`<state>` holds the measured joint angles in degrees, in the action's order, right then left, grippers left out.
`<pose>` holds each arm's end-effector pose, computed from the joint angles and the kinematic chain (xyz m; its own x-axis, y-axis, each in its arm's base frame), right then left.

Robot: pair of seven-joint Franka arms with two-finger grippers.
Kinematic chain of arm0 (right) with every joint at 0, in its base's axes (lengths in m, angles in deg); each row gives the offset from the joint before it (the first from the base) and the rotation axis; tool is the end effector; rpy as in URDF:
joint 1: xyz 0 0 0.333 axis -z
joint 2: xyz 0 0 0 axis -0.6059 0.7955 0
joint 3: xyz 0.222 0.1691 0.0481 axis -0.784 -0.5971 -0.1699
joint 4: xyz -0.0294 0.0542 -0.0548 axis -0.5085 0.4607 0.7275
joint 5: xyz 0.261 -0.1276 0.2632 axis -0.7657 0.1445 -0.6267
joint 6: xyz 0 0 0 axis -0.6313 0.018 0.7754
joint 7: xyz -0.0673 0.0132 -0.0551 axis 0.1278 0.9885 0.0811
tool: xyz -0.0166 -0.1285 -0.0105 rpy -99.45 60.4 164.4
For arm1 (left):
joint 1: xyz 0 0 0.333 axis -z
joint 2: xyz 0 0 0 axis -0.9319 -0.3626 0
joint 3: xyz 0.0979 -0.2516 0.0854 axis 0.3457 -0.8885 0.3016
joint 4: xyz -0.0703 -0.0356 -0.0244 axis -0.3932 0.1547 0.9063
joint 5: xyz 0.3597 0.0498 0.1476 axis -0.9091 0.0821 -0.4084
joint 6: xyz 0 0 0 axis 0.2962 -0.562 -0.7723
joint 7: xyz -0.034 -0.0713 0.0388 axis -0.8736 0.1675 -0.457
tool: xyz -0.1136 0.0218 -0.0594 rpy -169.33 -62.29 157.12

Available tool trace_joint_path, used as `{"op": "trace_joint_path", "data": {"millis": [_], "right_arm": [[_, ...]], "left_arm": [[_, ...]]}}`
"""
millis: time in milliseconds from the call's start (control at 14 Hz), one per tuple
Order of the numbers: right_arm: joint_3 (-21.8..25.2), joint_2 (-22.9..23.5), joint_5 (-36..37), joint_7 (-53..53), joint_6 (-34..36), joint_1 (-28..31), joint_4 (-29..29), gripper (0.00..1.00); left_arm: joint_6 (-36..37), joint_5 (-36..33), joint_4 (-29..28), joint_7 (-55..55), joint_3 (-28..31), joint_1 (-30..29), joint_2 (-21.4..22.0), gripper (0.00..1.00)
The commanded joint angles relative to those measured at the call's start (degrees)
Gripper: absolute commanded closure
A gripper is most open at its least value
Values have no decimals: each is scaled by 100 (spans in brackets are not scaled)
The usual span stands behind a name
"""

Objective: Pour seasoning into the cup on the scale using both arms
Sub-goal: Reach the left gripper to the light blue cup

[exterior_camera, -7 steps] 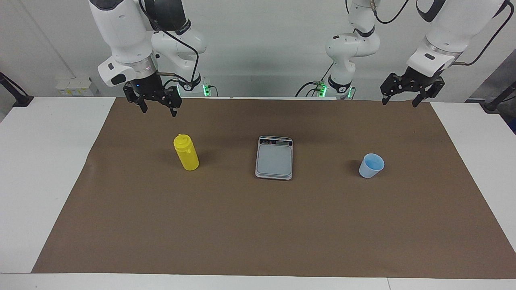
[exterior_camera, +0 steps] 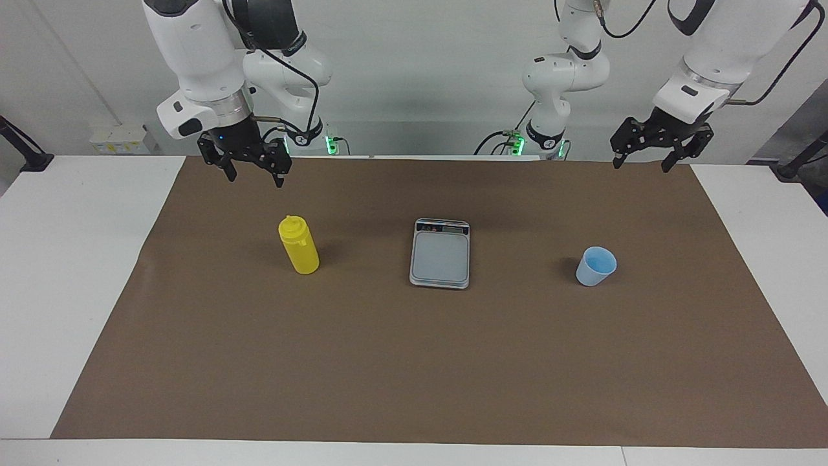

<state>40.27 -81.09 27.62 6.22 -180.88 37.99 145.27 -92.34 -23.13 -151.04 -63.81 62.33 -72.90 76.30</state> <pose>0.5459 0.0617 0.5490 0.9876 -0.1556 -0.0212 -0.1551 -0.9876 0.0244 0.5248 -0.0579 0.5849 0.9910 -0.1311 -0.0265 -0.1303 -0.9910 0.0293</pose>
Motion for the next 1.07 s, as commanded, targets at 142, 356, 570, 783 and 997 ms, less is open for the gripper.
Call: {"op": "trace_joint_path", "data": {"millis": [142, 356, 570, 783, 997], "right_arm": [[-25, 25, -127, 73, 60, 80, -63, 0], [-25, 25, -118, 73, 60, 80, -63, 0], [-16, 25, -127, 73, 60, 80, -63, 0], [-25, 25, -118, 73, 60, 80, -63, 0], [-16, 25, -118, 73, 60, 80, -63, 0]], "left_arm": [[-223, -78, -230, 72, -16, -76, 133, 0], [-697, -78, -879, 28, 27, -111, 265, 0], [-1453, -78, -1434, -7, 28, -243, 187, 0], [-2208, -60, -1856, -445, 28, -472, -94, 0], [-3016, -60, -2268, -1059, 28, -506, -376, 0]]}}
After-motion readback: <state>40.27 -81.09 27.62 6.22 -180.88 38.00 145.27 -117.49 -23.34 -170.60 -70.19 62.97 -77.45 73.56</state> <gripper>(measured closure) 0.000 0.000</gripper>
